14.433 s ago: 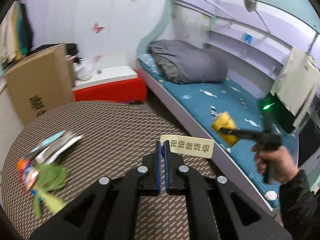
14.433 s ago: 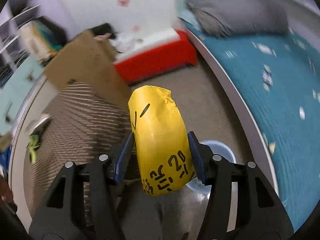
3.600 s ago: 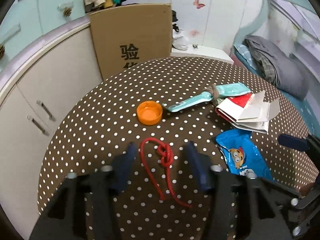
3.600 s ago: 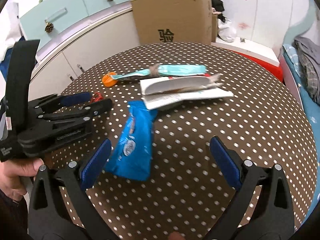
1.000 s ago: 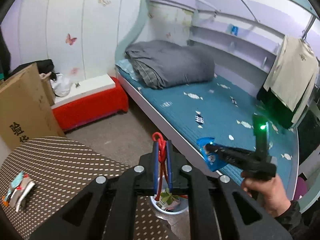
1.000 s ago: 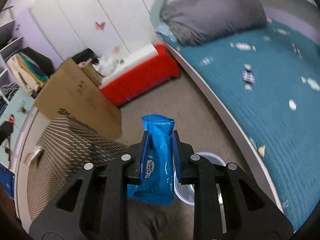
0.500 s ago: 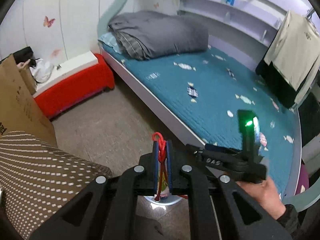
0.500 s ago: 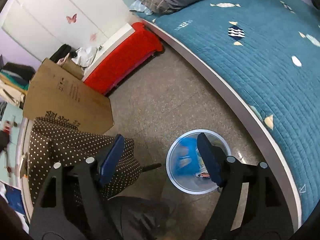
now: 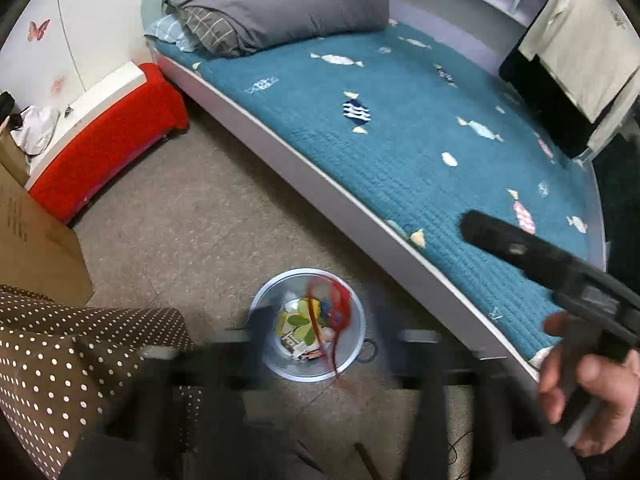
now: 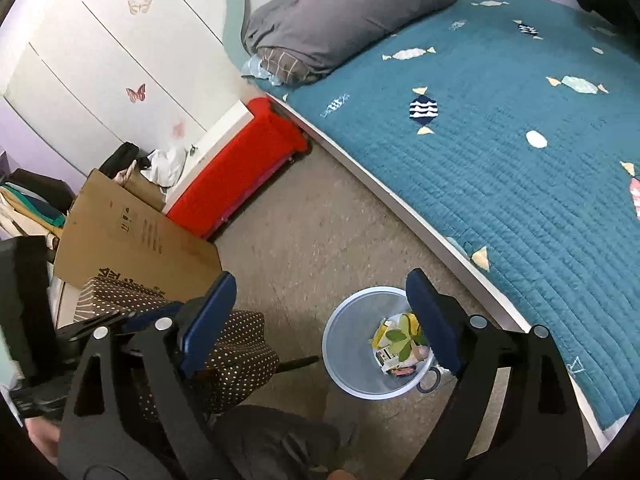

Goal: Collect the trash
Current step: 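Carry the blue wrapper and red string to the wastebasket and release both, then move both tools back over the table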

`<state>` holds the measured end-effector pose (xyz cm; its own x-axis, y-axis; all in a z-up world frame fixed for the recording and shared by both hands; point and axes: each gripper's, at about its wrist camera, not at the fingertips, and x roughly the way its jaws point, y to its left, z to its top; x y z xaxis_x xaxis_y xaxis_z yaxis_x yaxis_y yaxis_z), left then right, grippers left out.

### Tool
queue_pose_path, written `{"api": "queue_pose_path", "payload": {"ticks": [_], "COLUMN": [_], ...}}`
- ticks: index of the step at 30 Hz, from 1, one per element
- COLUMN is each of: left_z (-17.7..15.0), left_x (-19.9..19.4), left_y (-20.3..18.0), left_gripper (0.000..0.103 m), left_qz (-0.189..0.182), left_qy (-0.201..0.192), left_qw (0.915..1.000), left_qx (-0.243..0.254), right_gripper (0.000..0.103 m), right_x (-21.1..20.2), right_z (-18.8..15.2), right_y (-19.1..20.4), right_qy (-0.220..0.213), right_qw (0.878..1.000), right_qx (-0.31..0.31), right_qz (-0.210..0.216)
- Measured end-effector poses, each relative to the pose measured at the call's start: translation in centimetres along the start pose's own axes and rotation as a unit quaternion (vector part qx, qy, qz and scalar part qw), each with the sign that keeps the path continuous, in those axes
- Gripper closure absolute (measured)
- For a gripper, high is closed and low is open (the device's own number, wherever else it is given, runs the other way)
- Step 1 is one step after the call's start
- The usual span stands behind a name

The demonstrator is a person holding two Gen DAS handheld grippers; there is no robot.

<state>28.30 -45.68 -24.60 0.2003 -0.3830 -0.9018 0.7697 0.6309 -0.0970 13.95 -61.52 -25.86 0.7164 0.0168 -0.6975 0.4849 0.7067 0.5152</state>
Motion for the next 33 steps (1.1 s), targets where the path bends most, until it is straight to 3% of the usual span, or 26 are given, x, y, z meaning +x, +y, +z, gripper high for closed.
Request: {"api": "queue_pose_path", "payload": {"ticks": [1,9,15,22,33], "left_z": [0.0,-0.6,-2.1,-4.8,-10.8], "left_x": [-0.2,-3.4,-8.0,-13.1,-22.1], "left_y": [0.2,2.1,3.2,4.9,9.7], "left_gripper": [0.016,0.013,0.013,0.011,0.01], "left_qz": [0.007,0.026,0.037,0.039,0.07], "left_qy": [-0.005,-0.025,-0.069,-0.113,-0.198], "left_qw": [1.0,0.9987,0.9956,0.9896,0.9708], "left_qx": [-0.005,-0.036,-0.052,-0.08,-0.116], "right_gripper": [0.015,0.008,0.006,0.006,0.006], "right_x": [-0.2,-1.6,-2.9,-4.5,-5.4], "right_z": [0.0,-1.0,-1.8,-2.7,-5.3], "right_y": [0.1,2.1,4.9,10.1,20.7], "right_qy": [-0.002,-0.009,-0.014,-0.019,-0.012], "right_qw": [1.0,1.0,1.0,0.998,0.988], "right_qx": [0.0,-0.006,-0.023,-0.06,-0.147], "right_qz": [0.001,0.005,0.004,0.02,0.05]}}
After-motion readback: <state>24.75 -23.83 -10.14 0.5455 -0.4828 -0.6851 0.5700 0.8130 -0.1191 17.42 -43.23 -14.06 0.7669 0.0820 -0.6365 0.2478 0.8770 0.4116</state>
